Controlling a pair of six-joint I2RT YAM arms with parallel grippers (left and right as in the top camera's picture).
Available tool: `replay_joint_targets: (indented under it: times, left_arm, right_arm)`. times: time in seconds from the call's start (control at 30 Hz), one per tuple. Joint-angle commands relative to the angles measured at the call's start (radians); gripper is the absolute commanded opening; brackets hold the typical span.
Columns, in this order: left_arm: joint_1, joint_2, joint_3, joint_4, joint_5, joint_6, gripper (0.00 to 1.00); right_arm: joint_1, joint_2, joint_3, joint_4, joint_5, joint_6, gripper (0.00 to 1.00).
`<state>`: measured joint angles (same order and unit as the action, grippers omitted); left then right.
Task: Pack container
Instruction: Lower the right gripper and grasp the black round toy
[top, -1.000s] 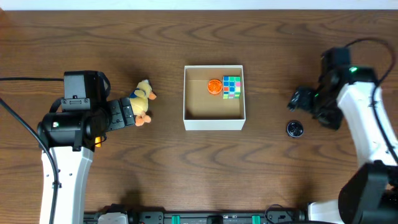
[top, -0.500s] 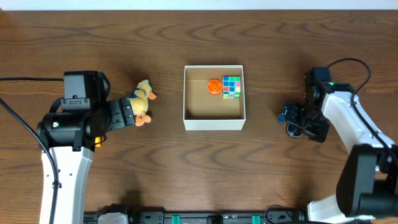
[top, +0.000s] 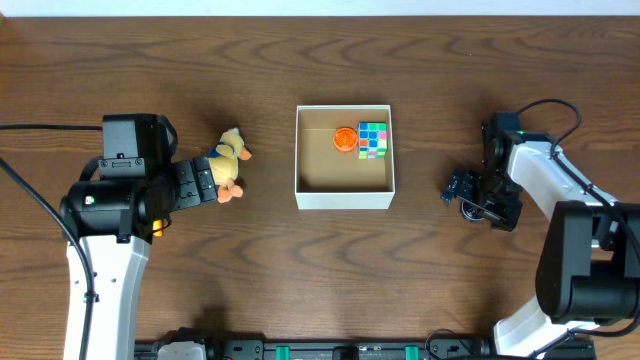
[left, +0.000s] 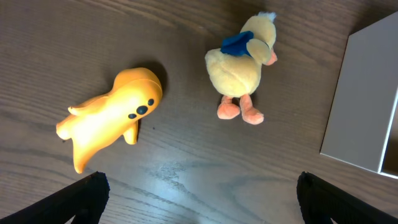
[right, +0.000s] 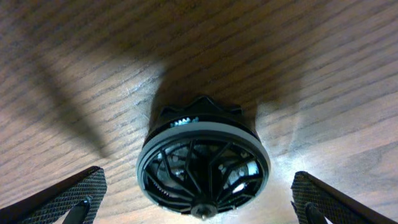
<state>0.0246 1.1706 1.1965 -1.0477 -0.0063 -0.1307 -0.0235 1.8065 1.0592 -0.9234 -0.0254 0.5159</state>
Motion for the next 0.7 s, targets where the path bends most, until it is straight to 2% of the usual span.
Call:
replay_joint_targets:
  times: [0.0,0.3,0.37,0.47,0.67]
  left_arm:
    - [0.004,0.004,0.018,-0.004,-0.004,0.005,0.98]
    - [0.004,0.004,0.018,-0.004,-0.004,0.005,0.98]
    - [0.004,0.004,0.018,-0.005,-0.004,0.005,0.98]
    - [0.004,0.004,0.018,-0.005,-0.004,0.005,0.98]
    - [0.004,0.004,0.018,-0.005,-0.004,0.005,0.98]
  right_arm:
    - [0.011,0.032,-0.003,0.002,0.026,0.015,0.97]
    - [0.011,0.045,-0.003,0.011,0.025,0.022,0.97]
    - [0.011,0.045,-0.003,0.010,0.025,0.022,0.93]
    - [0.011,0.045,-0.003,0.006,0.024,0.022,0.80]
    - [0.011,0.045,-0.003,0.007,0.021,0.022,0.61]
